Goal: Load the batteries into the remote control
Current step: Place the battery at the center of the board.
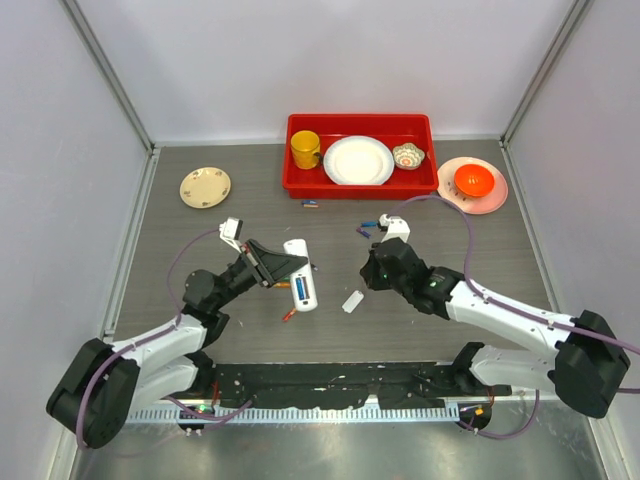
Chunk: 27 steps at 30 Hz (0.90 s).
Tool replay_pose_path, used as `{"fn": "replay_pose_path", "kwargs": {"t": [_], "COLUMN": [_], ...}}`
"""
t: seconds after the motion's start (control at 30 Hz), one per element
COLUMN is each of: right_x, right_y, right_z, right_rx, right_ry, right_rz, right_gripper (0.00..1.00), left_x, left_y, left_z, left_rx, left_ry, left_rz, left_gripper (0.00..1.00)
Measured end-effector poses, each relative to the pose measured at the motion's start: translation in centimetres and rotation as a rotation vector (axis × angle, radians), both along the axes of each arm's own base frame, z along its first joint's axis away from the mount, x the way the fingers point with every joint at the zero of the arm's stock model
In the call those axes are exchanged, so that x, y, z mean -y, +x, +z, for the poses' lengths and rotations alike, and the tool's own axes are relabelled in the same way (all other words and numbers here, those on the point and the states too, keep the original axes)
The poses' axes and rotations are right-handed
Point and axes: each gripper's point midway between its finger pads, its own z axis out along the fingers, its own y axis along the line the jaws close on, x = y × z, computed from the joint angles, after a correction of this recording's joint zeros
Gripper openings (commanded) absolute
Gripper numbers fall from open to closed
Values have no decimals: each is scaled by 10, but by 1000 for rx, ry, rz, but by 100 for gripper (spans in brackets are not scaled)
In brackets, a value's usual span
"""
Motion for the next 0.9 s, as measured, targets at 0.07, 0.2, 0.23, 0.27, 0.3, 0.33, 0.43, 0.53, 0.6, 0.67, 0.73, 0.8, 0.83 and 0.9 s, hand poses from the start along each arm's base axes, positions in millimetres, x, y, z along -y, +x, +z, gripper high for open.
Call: {"fn": "replay_pose_path", "kwargs": {"t": [0.07,0.2,0.23,0.27,0.3,0.33,0.43,0.53,0.6,0.67,0.73,0.8,0.83,0.9], "right_x": [3,5,5,5,5,5,5,9,13,16,22,30,36,45], "right_y": [3,5,5,5,5,5,3,-2,-5,-4,0,5,11,22], "right_z": [2,2,2,2,2,2,0,-3,-4,-3,-4,-8,-11,-15], "right_rx": [-7,-17,-17,-18,-19,-18,-11,7,23,37,42,21,0,-32], "right_ry": [22,34,34,35,33,32,40,55,64,64,48,32,24,44], "right_rz": [-15,-22,-21,-18,-17,-16,-8,1,3,-7,-51,-120,-179,-294], "right_gripper": [1,1,1,1,1,1,1,1,1,1,1,1,1,1], "left_x": [3,4,4,5,5,6,9,11,11,12,13,14,14,14], "left_y": [-3,-8,-9,-10,-12,-12,-14,-15,-15,-14,-13,-12,-12,-12], "left_z": [1,8,9,10,9,8,6,6,5,4,1,-1,-2,-3], "left_rx": [3,26,34,38,40,40,34,36,33,29,19,12,11,9], "left_ry": [-10,-32,-35,-37,-35,-33,-22,-20,-18,-17,-11,-8,-7,-6], "left_rz": [-20,-43,-48,-54,-64,-71,-97,-111,-114,-117,-119,-119,-119,-119], "left_gripper": [0,0,0,0,0,0,0,0,0,0,0,0,0,0]}}
